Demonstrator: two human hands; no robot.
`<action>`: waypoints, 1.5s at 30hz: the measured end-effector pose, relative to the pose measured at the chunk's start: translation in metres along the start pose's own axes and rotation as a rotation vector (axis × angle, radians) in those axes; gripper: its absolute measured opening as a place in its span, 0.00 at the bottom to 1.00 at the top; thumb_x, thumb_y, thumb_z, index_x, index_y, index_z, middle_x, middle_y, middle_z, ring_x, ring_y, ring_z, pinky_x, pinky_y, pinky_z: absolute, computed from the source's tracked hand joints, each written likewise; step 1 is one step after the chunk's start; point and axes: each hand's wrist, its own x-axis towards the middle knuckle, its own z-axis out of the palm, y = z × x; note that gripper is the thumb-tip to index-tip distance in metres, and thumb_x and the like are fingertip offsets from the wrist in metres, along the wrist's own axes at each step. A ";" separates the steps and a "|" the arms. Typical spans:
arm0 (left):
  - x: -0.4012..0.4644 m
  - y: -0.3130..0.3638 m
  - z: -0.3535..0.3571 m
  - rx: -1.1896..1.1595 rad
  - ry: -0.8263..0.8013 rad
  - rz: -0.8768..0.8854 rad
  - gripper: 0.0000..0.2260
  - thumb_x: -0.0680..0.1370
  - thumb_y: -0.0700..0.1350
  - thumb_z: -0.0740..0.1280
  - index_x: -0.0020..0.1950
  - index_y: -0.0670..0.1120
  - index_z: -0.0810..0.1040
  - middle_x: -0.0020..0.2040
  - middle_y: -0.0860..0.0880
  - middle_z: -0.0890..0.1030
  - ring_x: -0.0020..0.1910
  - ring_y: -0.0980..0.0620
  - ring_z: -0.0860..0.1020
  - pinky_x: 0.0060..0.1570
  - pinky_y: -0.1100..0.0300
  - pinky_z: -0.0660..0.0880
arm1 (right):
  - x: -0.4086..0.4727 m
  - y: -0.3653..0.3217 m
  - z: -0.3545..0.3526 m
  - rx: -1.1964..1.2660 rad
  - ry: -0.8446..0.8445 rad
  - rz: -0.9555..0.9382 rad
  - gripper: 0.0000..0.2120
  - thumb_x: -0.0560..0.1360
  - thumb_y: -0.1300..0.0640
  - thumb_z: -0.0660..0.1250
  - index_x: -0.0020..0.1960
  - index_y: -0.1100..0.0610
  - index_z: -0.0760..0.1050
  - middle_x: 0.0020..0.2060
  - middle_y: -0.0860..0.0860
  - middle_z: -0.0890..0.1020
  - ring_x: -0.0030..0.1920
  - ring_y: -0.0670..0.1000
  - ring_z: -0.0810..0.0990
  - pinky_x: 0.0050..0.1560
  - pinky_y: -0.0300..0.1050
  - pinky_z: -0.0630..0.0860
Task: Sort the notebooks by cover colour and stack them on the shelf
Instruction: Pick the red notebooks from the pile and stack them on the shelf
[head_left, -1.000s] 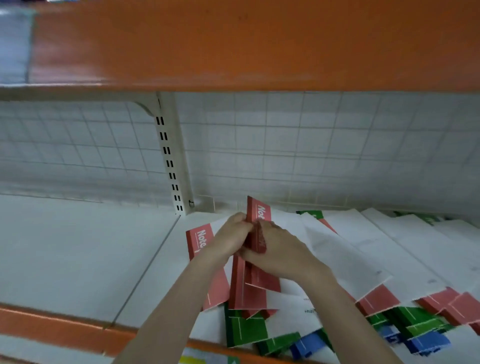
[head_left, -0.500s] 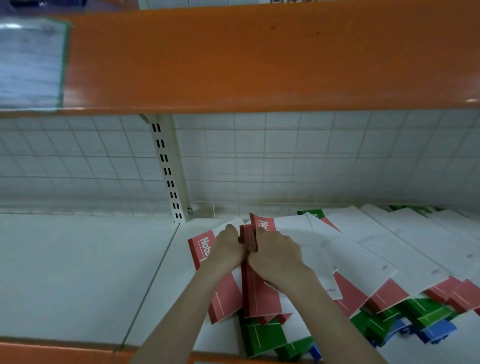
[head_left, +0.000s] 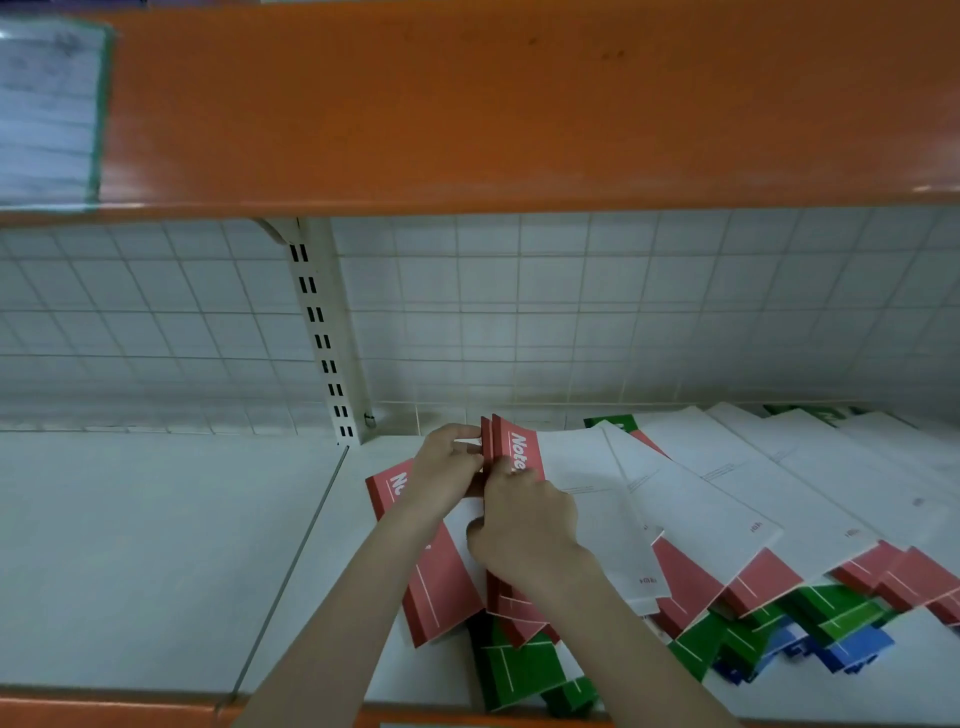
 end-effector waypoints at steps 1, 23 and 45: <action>-0.001 -0.001 -0.002 0.016 0.002 -0.002 0.17 0.75 0.27 0.57 0.59 0.39 0.76 0.42 0.46 0.81 0.36 0.52 0.81 0.31 0.63 0.78 | 0.001 0.001 -0.002 0.029 0.013 0.006 0.21 0.75 0.53 0.61 0.65 0.60 0.63 0.54 0.57 0.76 0.53 0.57 0.77 0.45 0.43 0.67; -0.005 -0.022 -0.019 0.387 0.230 0.032 0.09 0.78 0.39 0.63 0.51 0.35 0.67 0.50 0.40 0.78 0.43 0.45 0.77 0.38 0.59 0.70 | 0.007 -0.004 -0.016 0.328 0.029 -0.093 0.13 0.76 0.50 0.55 0.57 0.54 0.68 0.38 0.49 0.74 0.39 0.54 0.73 0.38 0.45 0.68; 0.002 -0.026 -0.010 0.998 0.164 -0.164 0.20 0.76 0.49 0.65 0.63 0.40 0.67 0.62 0.40 0.71 0.64 0.40 0.66 0.59 0.51 0.68 | -0.003 0.004 -0.014 0.110 0.057 -0.164 0.16 0.78 0.53 0.56 0.64 0.57 0.66 0.50 0.54 0.79 0.44 0.53 0.77 0.39 0.44 0.67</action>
